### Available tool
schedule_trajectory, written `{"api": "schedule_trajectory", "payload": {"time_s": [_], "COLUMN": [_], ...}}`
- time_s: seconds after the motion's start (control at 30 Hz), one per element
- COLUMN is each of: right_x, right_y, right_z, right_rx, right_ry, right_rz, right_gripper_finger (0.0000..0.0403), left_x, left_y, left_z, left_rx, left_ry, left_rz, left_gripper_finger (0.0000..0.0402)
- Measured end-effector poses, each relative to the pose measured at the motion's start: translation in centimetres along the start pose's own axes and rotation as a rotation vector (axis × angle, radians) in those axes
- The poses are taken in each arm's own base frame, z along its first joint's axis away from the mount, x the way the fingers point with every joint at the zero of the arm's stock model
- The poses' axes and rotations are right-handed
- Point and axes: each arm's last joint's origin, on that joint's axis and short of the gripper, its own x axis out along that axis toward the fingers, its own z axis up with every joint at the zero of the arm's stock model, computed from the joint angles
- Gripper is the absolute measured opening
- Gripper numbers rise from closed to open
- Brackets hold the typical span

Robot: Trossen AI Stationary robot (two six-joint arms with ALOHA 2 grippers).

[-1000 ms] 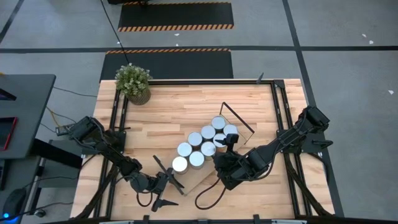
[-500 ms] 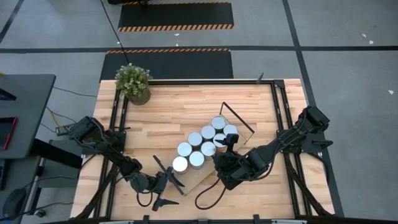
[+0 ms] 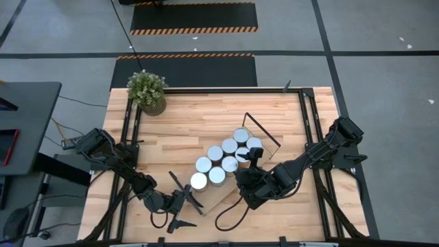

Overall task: Pick and place cans onto a shelf
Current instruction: Adjust the cans on the shelf, then return to Home Position

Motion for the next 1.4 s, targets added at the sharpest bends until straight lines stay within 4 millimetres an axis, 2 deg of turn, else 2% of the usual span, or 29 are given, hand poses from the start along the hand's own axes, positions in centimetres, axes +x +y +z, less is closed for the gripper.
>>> {"api": "schedule_trajectory", "payload": {"time_s": [0.47,0.8,0.97,1.23,1.4], "right_x": [0.0,-0.4,-0.4,-0.6,-2.0], "right_y": [0.0,0.3,0.3,0.3,-1.2], "right_z": [0.0,-0.1,0.0,-0.3,0.2], "right_rx": [0.0,-0.006,-0.001,-0.073,-0.036], "right_ry": [-0.001,-0.008,-0.012,0.0,-0.035], "right_rz": [0.001,0.009,0.011,0.02,0.04], "right_gripper_finger": [0.0346,0.0346,0.0346,0.0346,0.0346], "left_x": [0.2,-0.7,-1.8,-4.2,-6.2], "left_y": [0.7,-1.1,-1.7,-1.9,-1.4], "left_z": [0.1,-0.7,-0.2,2.8,5.6], "left_rx": [0.011,-0.01,-0.044,0.006,0.098], "left_ry": [-0.011,0.024,0.095,0.106,0.067], "left_rz": [0.066,0.036,0.033,0.042,0.056], "left_gripper_finger": [0.0355,0.0355,0.0355,0.0355,0.0355]}}
